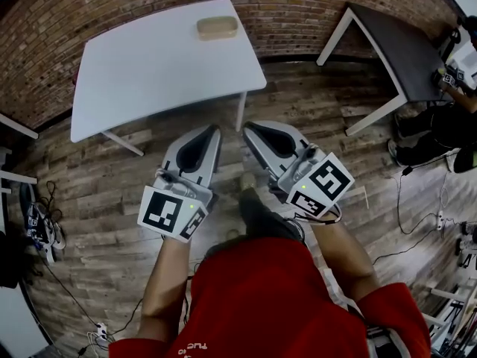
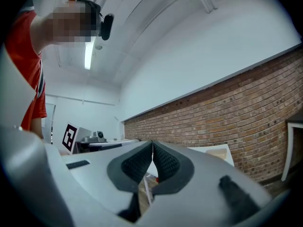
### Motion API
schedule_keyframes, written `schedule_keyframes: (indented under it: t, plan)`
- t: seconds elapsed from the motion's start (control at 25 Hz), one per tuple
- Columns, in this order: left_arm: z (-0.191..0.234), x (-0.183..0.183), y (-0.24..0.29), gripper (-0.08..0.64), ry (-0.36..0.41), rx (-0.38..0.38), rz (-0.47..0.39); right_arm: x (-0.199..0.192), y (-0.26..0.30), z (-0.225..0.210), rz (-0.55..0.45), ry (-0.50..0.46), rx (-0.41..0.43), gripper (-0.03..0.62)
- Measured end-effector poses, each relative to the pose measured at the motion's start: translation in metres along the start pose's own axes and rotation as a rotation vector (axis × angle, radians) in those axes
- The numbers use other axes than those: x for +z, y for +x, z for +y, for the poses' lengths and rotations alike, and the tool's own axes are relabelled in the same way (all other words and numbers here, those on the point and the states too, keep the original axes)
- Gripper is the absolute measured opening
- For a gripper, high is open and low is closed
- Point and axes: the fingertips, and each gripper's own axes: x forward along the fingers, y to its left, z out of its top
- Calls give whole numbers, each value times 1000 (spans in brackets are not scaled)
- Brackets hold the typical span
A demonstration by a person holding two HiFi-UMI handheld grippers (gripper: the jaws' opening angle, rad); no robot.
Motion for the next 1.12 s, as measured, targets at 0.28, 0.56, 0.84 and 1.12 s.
schedule_keyframes:
  t: [0.28, 0.56, 0.84, 1.12]
  plan:
    - [53, -3, 56, 12, 15, 27, 1, 5, 44, -69, 0, -47, 28, 31]
    - [105, -7, 130, 12, 36, 76, 23, 12, 89, -149, 9, -66, 87, 31]
    - [156, -8, 193, 12, 58, 129, 31, 18, 132, -213, 4, -68, 151, 31]
    - [194, -13, 232, 13, 65, 159, 53, 19, 164, -256, -1, -53, 152, 31]
